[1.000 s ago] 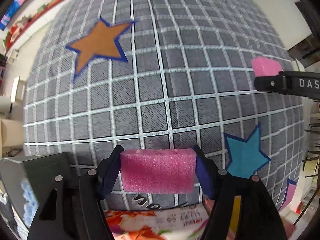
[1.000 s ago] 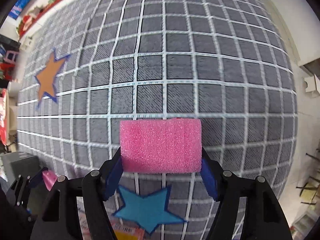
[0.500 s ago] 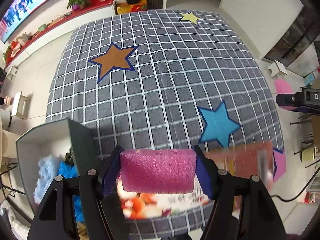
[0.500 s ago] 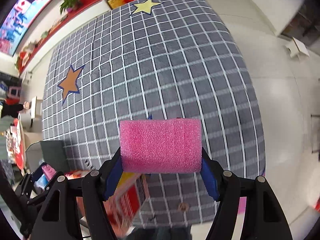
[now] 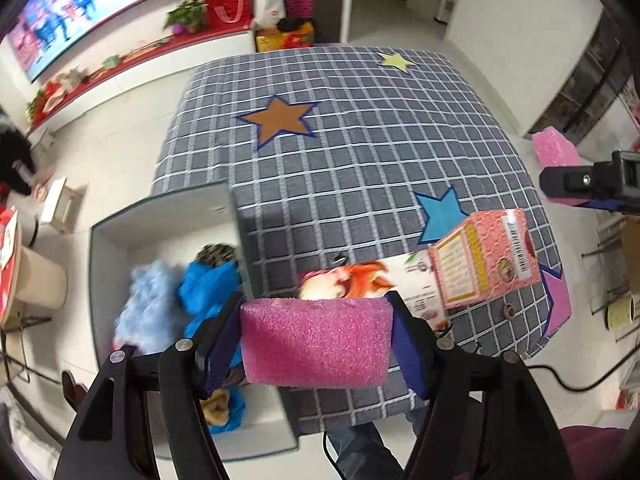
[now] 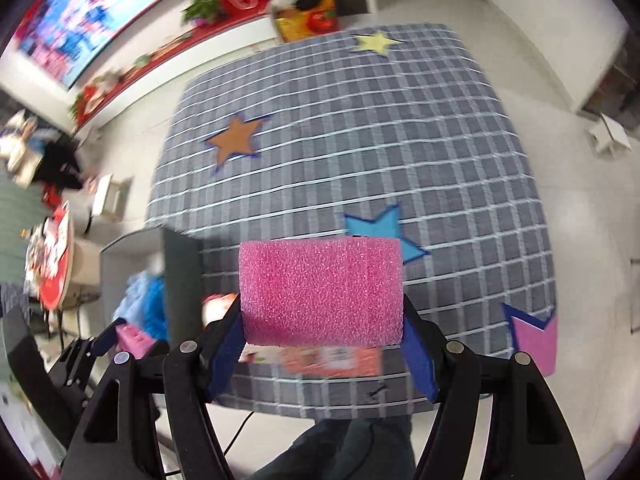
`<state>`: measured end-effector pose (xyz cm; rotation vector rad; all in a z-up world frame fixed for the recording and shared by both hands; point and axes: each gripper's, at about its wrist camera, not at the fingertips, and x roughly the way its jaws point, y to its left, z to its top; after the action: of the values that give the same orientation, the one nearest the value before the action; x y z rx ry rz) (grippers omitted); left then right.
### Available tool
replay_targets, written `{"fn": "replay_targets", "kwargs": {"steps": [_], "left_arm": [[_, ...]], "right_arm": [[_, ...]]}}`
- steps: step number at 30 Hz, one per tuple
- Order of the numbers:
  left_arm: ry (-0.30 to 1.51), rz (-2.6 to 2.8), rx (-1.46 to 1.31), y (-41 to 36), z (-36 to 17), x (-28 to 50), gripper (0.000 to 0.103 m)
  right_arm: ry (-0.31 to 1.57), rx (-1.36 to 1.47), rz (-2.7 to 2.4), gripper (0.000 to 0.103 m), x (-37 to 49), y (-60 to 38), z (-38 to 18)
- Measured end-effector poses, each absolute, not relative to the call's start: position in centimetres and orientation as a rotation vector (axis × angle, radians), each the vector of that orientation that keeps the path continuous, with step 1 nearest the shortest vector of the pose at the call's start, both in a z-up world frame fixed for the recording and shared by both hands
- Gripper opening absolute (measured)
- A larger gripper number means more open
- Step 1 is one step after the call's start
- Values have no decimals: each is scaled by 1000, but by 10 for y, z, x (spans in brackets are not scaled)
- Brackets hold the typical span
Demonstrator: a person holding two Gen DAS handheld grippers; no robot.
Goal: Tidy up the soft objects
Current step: 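Carry the pink foam block with the left tool while the right tool carries its block over the box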
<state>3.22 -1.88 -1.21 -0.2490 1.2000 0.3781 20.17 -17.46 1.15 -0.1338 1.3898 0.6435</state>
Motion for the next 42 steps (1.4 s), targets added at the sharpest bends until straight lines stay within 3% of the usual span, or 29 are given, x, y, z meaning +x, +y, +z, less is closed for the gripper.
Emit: {"fn": "replay_targets", "kwargs": {"steps": [15,42], "left_arm": [[1189,652,-421,40,-19,-72,72],[1231,734,-559,76,-49,-102,73]], "right_arm": [[1410,-338,904,71,100,-80,2],[1352,-587,1035,71,49,2,-3]]}}
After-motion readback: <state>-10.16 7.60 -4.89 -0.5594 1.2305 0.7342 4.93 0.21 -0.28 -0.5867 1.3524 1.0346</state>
